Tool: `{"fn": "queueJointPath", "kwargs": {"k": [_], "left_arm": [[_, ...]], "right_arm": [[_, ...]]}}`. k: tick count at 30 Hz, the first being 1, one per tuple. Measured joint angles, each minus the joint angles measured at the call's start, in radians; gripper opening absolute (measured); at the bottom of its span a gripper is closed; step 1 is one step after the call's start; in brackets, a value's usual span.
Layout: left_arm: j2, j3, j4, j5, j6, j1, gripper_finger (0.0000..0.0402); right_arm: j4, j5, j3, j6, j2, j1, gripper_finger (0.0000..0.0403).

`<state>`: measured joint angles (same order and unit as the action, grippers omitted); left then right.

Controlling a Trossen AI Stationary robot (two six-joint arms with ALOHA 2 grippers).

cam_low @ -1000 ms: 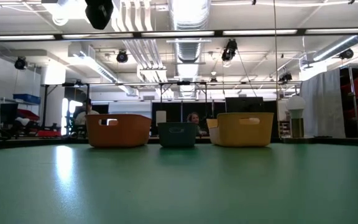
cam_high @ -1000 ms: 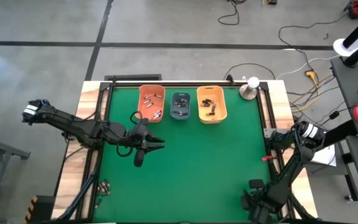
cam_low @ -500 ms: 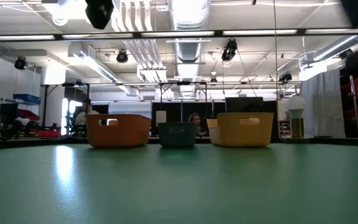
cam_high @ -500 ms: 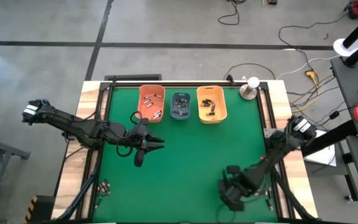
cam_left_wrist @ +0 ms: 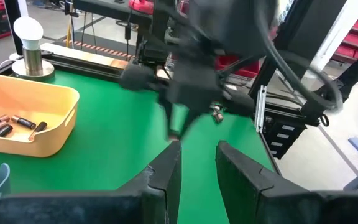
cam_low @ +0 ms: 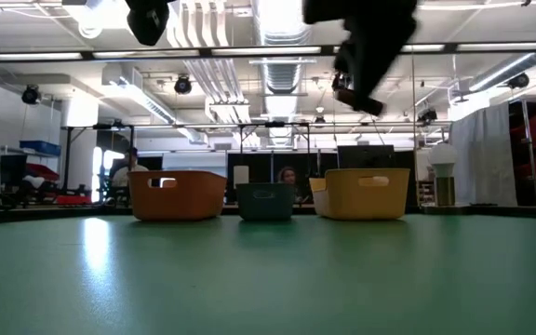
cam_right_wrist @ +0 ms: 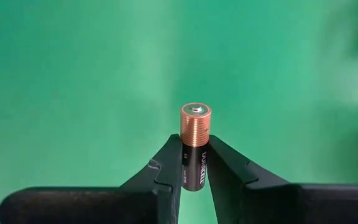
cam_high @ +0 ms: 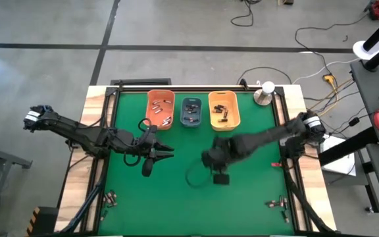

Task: Sort batteries
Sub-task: Put the large black battery into the yellow bin

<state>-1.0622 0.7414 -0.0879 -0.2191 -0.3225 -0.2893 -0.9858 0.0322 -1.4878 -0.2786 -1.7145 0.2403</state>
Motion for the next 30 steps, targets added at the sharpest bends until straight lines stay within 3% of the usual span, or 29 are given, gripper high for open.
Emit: {"fn": "queueJointPath", "kwargs": {"k": [6, 11, 21, 30], "left_arm": [[0.000, 0.000, 0.000, 0.000, 0.000, 0.000, 0.0080], [0.000, 0.000, 0.000, 0.000, 0.000, 0.000, 0.0080], [0.000, 0.000, 0.056, 0.000, -0.057, 0.000, 0.0080], [0.000, 0.000, 0.065, -0.006, -0.088, 0.000, 0.0080]], "right_arm": [[-0.111, 0.058, -0.143, 0.201, 0.003, -0.198, 0.0054], [-0.134, 0.059, -0.173, 0.298, 0.003, -0.390, 0.0054], [-0.101, 0.057, -0.025, 0.577, -0.003, -0.660, 0.0054], [0.039, 0.039, 0.096, 0.735, -0.059, -0.732, 0.0054]]}}
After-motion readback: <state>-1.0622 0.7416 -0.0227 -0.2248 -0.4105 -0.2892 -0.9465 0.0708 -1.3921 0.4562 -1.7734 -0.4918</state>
